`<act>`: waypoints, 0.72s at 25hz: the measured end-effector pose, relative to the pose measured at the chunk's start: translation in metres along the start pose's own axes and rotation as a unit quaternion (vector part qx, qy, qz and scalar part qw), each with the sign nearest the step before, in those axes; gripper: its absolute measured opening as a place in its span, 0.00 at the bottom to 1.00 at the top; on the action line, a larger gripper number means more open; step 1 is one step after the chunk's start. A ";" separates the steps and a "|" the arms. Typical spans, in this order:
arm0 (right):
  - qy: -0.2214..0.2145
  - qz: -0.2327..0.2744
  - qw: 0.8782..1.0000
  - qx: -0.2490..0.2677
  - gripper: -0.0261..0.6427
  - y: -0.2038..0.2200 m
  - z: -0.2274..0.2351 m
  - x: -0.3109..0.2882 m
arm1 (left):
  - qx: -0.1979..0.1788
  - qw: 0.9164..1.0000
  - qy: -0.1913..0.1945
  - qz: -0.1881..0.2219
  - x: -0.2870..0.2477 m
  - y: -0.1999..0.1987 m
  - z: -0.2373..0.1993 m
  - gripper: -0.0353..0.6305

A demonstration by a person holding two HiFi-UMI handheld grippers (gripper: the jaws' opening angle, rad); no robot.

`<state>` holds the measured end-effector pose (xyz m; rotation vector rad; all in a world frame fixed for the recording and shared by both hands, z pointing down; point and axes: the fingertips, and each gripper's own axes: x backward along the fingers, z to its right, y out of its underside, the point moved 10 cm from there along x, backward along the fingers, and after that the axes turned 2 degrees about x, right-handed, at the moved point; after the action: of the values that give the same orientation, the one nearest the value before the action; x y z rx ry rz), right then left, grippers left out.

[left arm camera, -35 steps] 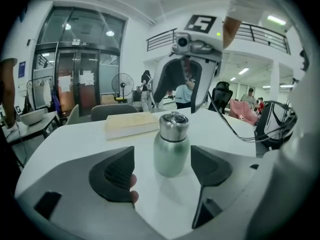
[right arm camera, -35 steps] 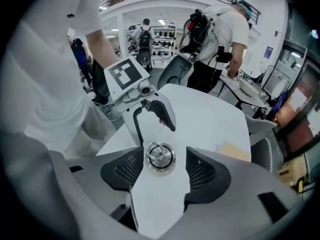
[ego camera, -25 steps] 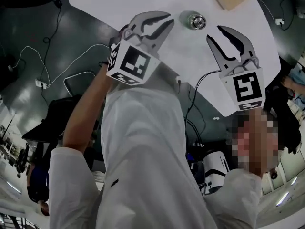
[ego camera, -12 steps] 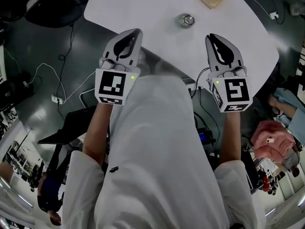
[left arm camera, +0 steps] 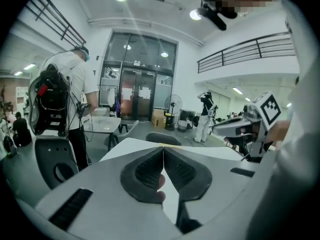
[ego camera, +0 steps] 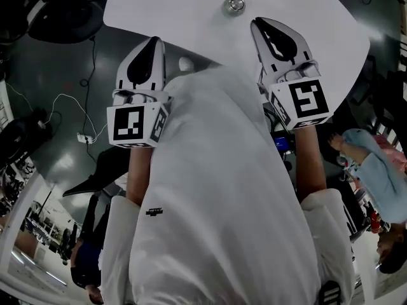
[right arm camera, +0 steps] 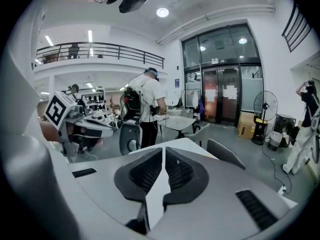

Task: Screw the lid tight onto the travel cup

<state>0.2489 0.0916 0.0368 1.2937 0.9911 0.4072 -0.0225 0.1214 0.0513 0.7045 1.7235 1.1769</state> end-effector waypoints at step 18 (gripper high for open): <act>-0.002 0.012 1.000 -0.003 0.05 0.010 -0.022 -0.004 | 0.006 1.000 0.007 0.016 0.005 -0.008 0.002 0.06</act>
<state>0.2323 0.1045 0.0480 1.3008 0.9707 0.4260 -0.0222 0.1235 0.0420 0.7358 1.7386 1.1969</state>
